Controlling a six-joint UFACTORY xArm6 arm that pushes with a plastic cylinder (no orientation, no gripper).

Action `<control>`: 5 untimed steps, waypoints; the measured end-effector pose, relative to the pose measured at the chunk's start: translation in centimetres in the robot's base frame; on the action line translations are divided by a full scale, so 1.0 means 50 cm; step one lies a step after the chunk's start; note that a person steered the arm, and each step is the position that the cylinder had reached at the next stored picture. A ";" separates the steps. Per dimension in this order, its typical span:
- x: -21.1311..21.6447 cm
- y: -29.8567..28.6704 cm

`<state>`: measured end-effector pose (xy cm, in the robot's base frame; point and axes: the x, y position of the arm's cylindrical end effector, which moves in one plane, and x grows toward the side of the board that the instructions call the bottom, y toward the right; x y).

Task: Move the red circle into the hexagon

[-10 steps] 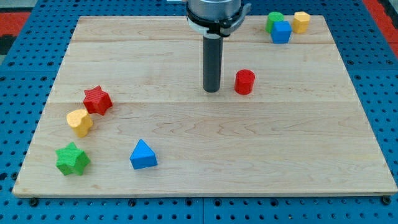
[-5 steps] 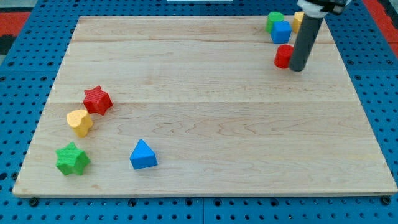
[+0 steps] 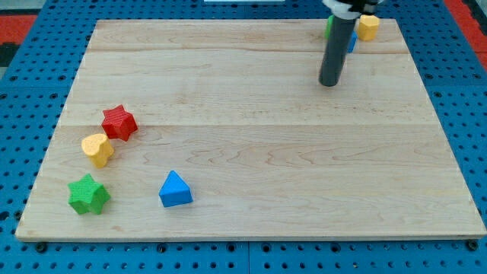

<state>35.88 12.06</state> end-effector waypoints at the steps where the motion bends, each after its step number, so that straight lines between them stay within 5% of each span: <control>1: -0.010 -0.065; 5: -0.070 0.174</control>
<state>32.37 20.74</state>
